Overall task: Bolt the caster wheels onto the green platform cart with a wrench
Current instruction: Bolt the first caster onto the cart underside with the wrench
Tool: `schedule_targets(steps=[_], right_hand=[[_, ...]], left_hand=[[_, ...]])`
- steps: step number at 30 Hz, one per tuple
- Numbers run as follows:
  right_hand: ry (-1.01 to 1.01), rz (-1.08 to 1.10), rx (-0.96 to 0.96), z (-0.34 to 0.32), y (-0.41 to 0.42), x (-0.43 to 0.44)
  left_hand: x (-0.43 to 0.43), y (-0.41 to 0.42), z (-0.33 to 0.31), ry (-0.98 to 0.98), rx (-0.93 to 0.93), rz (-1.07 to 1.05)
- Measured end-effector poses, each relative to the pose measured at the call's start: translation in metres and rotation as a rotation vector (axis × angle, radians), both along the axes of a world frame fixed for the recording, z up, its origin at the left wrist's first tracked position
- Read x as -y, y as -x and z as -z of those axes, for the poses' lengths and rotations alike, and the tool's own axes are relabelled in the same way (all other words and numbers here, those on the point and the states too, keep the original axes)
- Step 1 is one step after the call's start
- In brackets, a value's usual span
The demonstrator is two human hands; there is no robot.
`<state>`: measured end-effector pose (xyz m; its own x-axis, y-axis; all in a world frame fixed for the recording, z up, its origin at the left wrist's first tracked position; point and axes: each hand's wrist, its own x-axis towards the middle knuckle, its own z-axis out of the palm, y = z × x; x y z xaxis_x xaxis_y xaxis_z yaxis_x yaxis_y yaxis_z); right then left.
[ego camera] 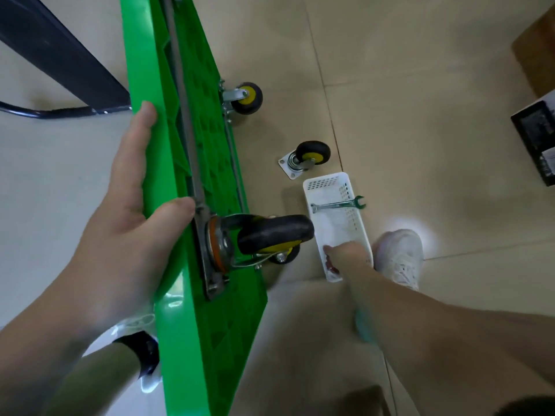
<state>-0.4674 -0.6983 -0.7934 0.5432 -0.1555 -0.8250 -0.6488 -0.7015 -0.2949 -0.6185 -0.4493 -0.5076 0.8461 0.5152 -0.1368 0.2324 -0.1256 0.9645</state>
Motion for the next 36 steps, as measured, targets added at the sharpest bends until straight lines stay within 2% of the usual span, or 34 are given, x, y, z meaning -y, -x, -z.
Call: schedule_targets(steps=[5, 8, 10, 12, 15, 18, 19, 21, 25, 30, 36], right_hand=[[-0.001, 0.033, -0.08, 0.0, 0.001, -0.006], [-0.032, -0.135, -0.03, -0.035, -0.007, -0.014], [-0.186, -0.133, 0.015, -0.086, -0.006, -0.022], [-0.424, -0.157, 0.076, -0.145, -0.007, -0.028], [-0.665, -0.507, 0.178, -0.241, -0.001, -0.031], [-0.537, -0.966, 0.341, -0.299, 0.014, -0.028], [-0.472, -1.082, 0.41, -0.306, 0.019, -0.029], [-0.42, -1.17, 0.465, -0.31, 0.029, -0.034], [-0.439, -1.137, 0.44, -0.3, 0.036, -0.049], [-0.482, -1.226, 0.591, -0.285, 0.034, -0.074], [-0.473, -1.22, 0.558, -0.269, 0.019, -0.083]], left_hand=[[0.0, -0.001, -0.001, 0.007, -0.006, 0.017], [-0.002, -0.004, 0.001, -0.03, -0.056, 0.008], [-0.004, -0.003, -0.001, -0.059, -0.086, 0.008], [-0.005, -0.003, -0.003, -0.058, -0.108, 0.009], [-0.002, -0.005, -0.006, -0.035, -0.118, -0.005], [0.002, -0.007, -0.01, 0.006, -0.119, -0.039], [0.004, -0.008, -0.012, 0.027, -0.119, -0.05], [0.007, -0.008, -0.016, 0.068, -0.12, -0.061], [0.007, -0.007, -0.018, 0.117, -0.108, -0.064], [0.007, -0.007, -0.019, 0.123, -0.118, -0.062], [0.009, -0.009, -0.022, 0.118, -0.113, -0.061]])
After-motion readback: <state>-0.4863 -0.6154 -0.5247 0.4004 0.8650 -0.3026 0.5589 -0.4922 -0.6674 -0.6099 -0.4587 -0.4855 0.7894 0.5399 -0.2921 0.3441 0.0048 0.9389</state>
